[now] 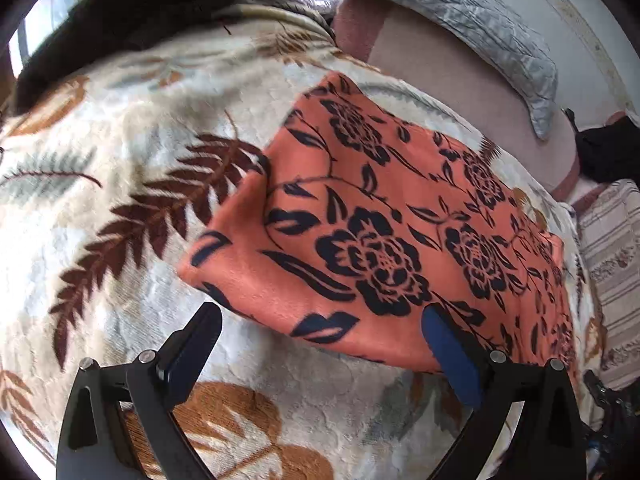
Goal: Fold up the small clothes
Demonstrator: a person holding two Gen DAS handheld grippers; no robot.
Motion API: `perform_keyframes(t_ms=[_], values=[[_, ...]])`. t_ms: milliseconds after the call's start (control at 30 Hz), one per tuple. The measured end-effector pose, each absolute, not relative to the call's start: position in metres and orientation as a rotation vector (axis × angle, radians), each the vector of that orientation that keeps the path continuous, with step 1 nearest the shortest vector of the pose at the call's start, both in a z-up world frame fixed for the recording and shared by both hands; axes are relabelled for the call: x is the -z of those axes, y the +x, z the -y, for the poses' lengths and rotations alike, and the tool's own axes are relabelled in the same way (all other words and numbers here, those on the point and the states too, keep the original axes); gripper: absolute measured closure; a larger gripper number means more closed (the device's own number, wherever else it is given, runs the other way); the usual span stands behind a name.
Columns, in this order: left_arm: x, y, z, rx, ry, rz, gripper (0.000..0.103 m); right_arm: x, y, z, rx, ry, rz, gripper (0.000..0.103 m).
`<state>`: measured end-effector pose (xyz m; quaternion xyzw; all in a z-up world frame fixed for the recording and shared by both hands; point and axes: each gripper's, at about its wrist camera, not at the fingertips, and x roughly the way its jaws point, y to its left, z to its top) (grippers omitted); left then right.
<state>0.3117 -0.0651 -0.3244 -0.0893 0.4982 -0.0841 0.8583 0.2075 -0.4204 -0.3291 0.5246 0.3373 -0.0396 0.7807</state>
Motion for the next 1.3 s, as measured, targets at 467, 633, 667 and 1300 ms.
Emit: perform_keyframes(t_ms=[467, 633, 667, 1300], values=[[0.318, 0.324, 0.065, 0.113, -0.063, -0.936, 0.003, 0.333, 0.251, 0.402, 0.138, 1.037, -0.797, 0.047], [0.311, 0.322, 0.059, 0.11, -0.058, -0.907, 0.003, 0.326, 0.247, 0.402, 0.104, 1.028, -0.759, 0.046], [0.31, 0.321, 0.059, 0.11, -0.056, -0.9, 0.003, 0.324, 0.246, 0.402, 0.098, 1.025, -0.748, 0.046], [0.296, 0.3, 0.068, 0.13, -0.01, -0.83, 0.003, 0.307, 0.209, 0.412, 0.105, 1.003, -0.697, 0.046]])
